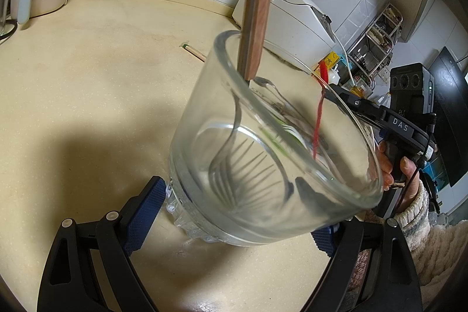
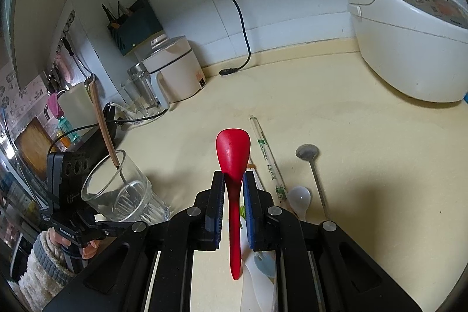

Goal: Organize utensils

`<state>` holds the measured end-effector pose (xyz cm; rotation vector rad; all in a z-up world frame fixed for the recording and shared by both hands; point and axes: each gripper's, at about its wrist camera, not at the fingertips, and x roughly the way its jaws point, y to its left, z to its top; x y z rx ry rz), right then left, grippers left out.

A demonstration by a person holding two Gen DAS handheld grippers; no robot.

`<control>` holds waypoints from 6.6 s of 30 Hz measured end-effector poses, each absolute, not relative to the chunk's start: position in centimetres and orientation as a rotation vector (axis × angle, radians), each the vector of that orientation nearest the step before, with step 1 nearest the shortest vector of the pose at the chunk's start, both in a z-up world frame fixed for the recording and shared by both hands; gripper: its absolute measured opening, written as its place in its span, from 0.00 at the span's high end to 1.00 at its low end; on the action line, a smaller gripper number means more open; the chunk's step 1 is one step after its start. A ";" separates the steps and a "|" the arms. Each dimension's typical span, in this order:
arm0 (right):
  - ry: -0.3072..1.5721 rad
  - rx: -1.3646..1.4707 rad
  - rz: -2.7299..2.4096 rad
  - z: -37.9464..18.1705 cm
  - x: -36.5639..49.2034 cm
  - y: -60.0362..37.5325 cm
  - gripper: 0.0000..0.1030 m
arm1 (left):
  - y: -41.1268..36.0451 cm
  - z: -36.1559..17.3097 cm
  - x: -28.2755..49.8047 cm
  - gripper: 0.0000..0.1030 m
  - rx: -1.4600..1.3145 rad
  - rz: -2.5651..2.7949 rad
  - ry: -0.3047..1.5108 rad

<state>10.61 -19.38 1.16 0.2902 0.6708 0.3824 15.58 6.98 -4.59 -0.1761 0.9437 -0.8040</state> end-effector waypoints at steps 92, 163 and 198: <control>0.939 0.178 0.316 -4.0 21.1 -14.3 0.84 | 6.5 -4.6 15.5 0.11 -0.195 -0.814 0.944; 0.964 0.425 0.510 -5.1 20.3 -15.1 0.87 | 6.9 -4.7 15.7 0.11 -0.200 -0.817 0.944; 0.610 0.695 0.826 5.0 16.9 -16.5 0.89 | 7.0 -4.7 15.7 0.11 -0.202 -0.818 0.944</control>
